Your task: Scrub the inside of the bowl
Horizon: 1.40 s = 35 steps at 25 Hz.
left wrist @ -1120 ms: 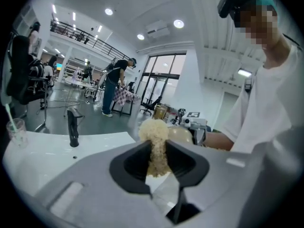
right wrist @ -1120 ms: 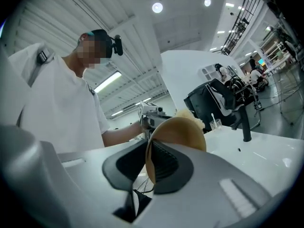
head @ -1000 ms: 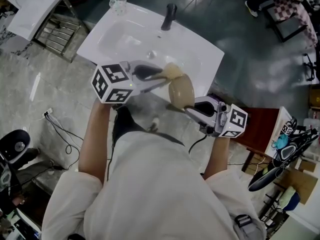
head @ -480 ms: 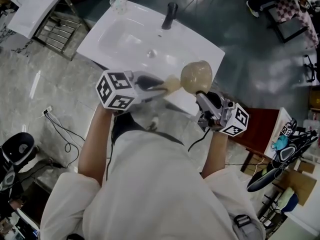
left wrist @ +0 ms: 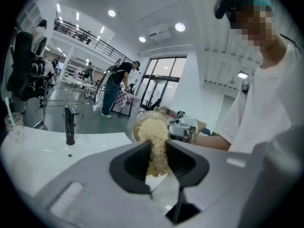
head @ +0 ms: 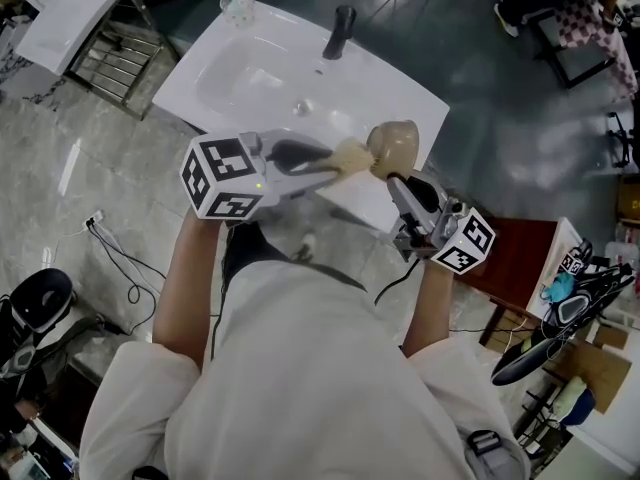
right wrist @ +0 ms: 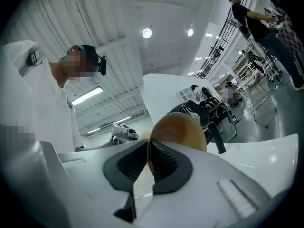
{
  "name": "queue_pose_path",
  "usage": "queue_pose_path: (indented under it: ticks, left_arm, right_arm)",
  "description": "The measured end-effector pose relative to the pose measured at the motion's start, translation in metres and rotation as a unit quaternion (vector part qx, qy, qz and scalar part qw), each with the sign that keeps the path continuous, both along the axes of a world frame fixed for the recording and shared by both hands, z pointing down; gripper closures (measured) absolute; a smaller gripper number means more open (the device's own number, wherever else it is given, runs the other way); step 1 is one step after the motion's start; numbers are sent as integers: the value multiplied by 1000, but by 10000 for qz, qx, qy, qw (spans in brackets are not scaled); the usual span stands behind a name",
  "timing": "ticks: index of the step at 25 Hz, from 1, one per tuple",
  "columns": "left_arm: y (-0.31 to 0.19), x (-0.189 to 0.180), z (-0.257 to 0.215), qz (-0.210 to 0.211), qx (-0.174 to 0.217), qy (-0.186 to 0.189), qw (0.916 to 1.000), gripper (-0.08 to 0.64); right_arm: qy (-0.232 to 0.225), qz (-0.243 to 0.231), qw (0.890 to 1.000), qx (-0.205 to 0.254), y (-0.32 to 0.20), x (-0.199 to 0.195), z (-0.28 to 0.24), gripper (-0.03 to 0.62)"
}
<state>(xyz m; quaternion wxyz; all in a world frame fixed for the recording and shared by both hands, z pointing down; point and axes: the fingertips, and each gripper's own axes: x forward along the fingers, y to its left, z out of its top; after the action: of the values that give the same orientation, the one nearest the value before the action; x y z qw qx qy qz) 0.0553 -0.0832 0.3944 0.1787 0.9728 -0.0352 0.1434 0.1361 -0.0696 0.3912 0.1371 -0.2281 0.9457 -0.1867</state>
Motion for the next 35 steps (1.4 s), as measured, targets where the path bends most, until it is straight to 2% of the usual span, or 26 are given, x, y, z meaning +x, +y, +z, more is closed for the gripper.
queue_pose_path:
  ticks: [7,13,17,21,25,29,35]
  left_arm:
    - [-18,4,-1,-273,47,45,9996,463]
    - [-5,8,17,11,-97,-183,9998,463]
    - [3,8,18,161,-180,-116,9996,463]
    - [3,6,13,133,-211,31,9997,463]
    - [-5,5,8,-70,-201,100,9997,463]
    - [-19,2,9,-373,-282,197,9987,463]
    - [-14,6,30,-314,-346,-134,9988,463]
  right_arm:
    - [-200,-430,9988,78,18,-7,-5,571]
    - [-464,-249,9985,125,12,4,-13,569]
    - [-454,-94,9989,60,5,8,-9,574]
    - [-252,-86,9996,-14,3,1,2,574]
    - [-66,-259,9996,-63,11,-7,9,574]
    - [-65,-508,9987,-5,18,-18,6,565]
    - [-182,-500,9986,55,18,-12,-1,565]
